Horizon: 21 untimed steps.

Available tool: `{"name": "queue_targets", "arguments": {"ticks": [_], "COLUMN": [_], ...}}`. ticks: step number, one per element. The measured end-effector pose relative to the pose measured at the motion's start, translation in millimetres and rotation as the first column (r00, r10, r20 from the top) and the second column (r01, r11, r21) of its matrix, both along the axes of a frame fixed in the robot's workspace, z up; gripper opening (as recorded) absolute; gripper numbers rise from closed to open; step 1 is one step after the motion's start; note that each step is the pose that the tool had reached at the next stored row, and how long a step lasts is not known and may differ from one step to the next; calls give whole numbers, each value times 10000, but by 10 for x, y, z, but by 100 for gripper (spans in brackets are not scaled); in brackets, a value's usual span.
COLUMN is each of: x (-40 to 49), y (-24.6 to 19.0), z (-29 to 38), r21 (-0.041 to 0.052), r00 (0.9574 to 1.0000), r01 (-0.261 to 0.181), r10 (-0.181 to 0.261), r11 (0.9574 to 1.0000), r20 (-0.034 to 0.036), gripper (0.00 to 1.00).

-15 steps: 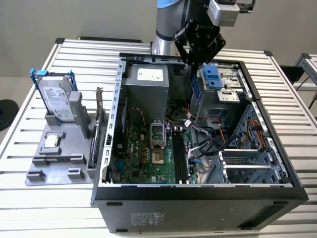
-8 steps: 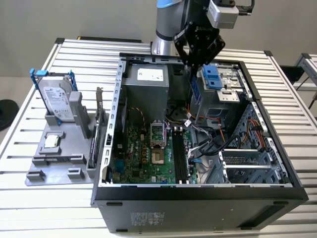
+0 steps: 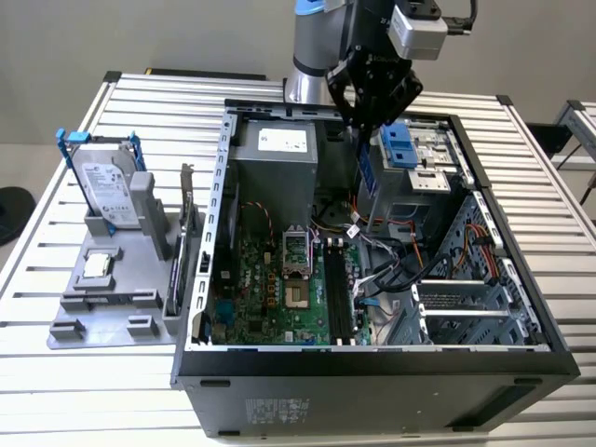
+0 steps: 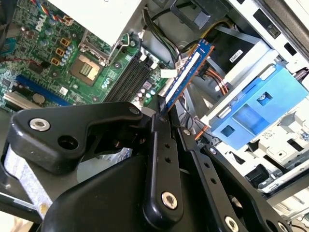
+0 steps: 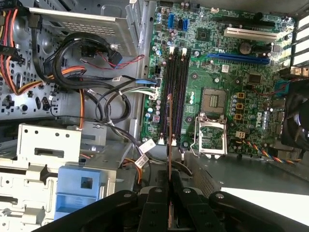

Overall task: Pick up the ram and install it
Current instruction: 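Insert the ram into the slot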

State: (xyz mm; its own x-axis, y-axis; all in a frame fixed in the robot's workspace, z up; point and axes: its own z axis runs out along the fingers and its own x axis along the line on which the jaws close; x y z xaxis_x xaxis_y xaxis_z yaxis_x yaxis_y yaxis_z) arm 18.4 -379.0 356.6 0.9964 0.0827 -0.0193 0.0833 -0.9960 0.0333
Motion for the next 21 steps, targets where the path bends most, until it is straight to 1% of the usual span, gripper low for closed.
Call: {"name": "queue_targets", "arguments": {"ticks": [10,21], "x": [2,3], "y": [-30,-53], "z": [-59,-127], "r21": [0,0], "r00": [10000,10000], "r01": [1,1], "r10": [-1,-1], "r11": [10000,10000], "r20": [0,0], "gripper": [0,0]}}
